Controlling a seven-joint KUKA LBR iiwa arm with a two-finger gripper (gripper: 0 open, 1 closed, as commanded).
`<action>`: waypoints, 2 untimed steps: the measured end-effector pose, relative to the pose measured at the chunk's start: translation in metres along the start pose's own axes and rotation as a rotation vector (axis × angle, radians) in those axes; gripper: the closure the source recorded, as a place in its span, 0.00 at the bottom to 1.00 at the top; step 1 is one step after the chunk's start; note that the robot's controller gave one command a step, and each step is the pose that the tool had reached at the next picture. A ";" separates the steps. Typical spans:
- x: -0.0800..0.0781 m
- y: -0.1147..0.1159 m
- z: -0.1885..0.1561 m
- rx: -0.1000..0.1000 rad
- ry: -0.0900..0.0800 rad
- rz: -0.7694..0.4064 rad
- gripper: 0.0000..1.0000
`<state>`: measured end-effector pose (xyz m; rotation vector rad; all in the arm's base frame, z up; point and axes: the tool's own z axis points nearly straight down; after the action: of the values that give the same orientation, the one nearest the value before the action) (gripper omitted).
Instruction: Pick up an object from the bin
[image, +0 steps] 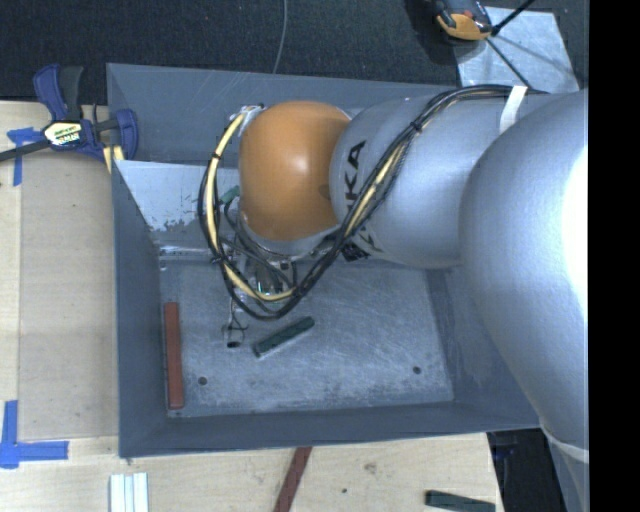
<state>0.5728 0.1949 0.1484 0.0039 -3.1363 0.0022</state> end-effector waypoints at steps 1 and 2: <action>-0.002 0.000 -0.005 -0.003 -0.008 0.002 0.00; -0.009 -0.023 0.044 -0.005 -0.015 0.033 0.00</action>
Offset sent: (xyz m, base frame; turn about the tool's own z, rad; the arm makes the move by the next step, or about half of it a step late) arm 0.0091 -0.0380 -0.0762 0.0526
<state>0.5816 0.1718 0.1043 -0.0487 -3.1507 -0.0060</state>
